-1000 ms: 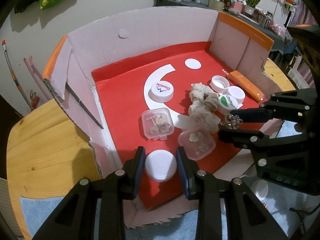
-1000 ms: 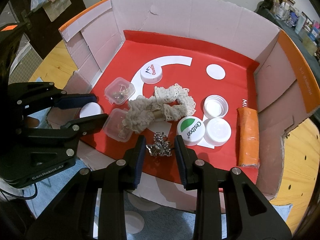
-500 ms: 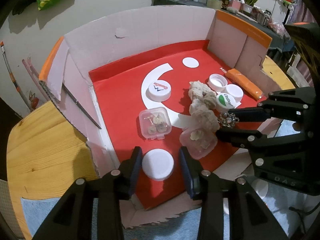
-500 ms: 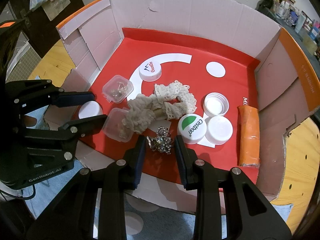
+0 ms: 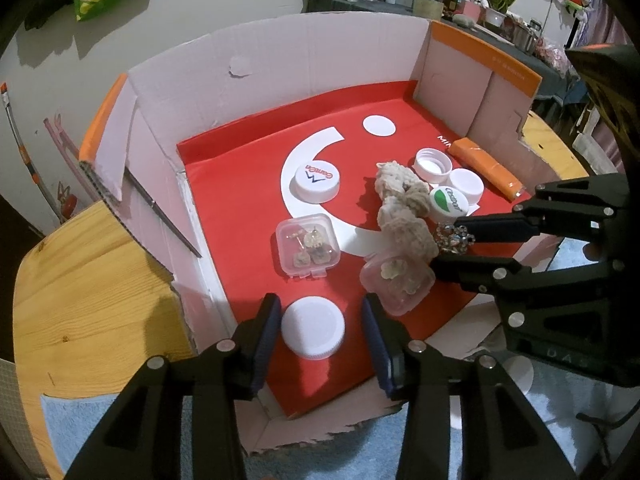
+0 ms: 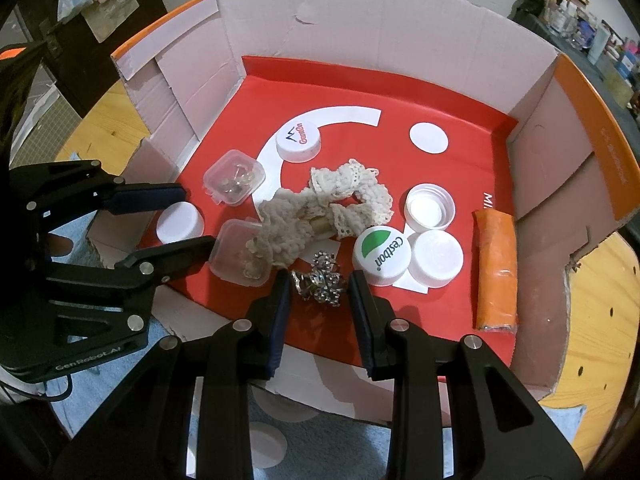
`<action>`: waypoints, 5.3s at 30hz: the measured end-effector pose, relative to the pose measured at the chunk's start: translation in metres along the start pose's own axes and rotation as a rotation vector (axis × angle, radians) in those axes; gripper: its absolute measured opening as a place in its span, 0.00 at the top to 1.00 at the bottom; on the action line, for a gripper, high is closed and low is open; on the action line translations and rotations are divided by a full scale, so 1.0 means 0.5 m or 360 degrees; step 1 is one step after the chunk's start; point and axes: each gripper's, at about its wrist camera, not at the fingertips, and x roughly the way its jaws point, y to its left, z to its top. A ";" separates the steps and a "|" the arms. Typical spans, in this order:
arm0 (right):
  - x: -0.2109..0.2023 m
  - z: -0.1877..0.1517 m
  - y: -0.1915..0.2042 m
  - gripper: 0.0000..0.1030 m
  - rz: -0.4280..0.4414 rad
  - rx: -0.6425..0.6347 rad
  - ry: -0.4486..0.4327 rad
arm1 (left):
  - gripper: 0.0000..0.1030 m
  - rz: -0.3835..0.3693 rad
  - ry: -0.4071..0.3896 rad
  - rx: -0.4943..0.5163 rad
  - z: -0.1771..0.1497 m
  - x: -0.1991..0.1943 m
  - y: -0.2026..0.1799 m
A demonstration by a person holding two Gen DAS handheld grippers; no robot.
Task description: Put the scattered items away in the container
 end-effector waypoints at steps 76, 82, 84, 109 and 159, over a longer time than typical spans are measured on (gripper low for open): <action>-0.232 -0.124 0.111 0.26 -0.0172 -0.0021 -0.0339 | 0.20 0.0028 -0.0439 -0.0062 -0.143 -0.274 -0.051; -0.254 -0.162 0.117 0.19 -0.0197 0.0040 -0.0418 | 0.11 0.0094 -0.0526 -0.0100 -0.183 -0.296 -0.062; -0.259 -0.178 0.120 0.16 -0.0224 0.0058 -0.0450 | 0.11 0.0114 -0.0548 -0.0101 -0.197 -0.301 -0.068; -0.204 -0.333 0.141 0.15 -0.0275 0.0264 -0.0621 | 0.04 0.0222 -0.0769 -0.0292 -0.339 -0.280 -0.095; -0.145 -0.352 0.143 0.11 -0.0322 0.0289 -0.0625 | 0.02 0.0280 -0.0664 -0.0373 -0.363 -0.191 -0.078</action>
